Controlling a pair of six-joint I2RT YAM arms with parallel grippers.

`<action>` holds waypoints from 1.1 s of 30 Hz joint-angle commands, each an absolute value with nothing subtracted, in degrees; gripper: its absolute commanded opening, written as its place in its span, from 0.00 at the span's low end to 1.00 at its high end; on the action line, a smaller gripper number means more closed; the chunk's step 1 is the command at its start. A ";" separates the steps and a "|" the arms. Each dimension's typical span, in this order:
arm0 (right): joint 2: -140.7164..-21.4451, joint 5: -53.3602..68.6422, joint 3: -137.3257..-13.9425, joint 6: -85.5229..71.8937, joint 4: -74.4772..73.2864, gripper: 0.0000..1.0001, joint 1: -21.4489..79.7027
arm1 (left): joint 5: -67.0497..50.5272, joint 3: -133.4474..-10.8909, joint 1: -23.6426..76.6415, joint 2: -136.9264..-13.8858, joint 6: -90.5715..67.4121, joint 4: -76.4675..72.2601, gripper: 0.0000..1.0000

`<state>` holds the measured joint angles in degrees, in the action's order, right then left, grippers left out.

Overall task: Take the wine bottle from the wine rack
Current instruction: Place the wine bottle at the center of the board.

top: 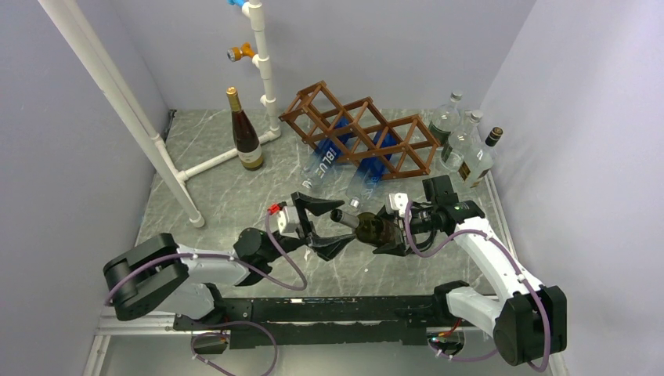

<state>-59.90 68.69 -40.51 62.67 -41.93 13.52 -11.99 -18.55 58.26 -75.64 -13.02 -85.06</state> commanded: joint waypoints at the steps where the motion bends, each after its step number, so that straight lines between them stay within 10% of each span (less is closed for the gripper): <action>1: -59.12 75.05 -42.38 62.87 -38.92 0.04 13.18 | -10.25 -21.42 59.03 -78.16 -14.72 -95.27 0.99; 24: -59.07 75.01 -42.14 62.75 -38.67 0.04 13.18 | -12.30 -26.63 59.15 -82.93 -18.14 -95.27 0.75; 33: -58.97 75.05 -42.06 62.40 -38.40 0.05 13.10 | -14.29 -26.98 59.15 -82.82 -18.08 -95.27 0.29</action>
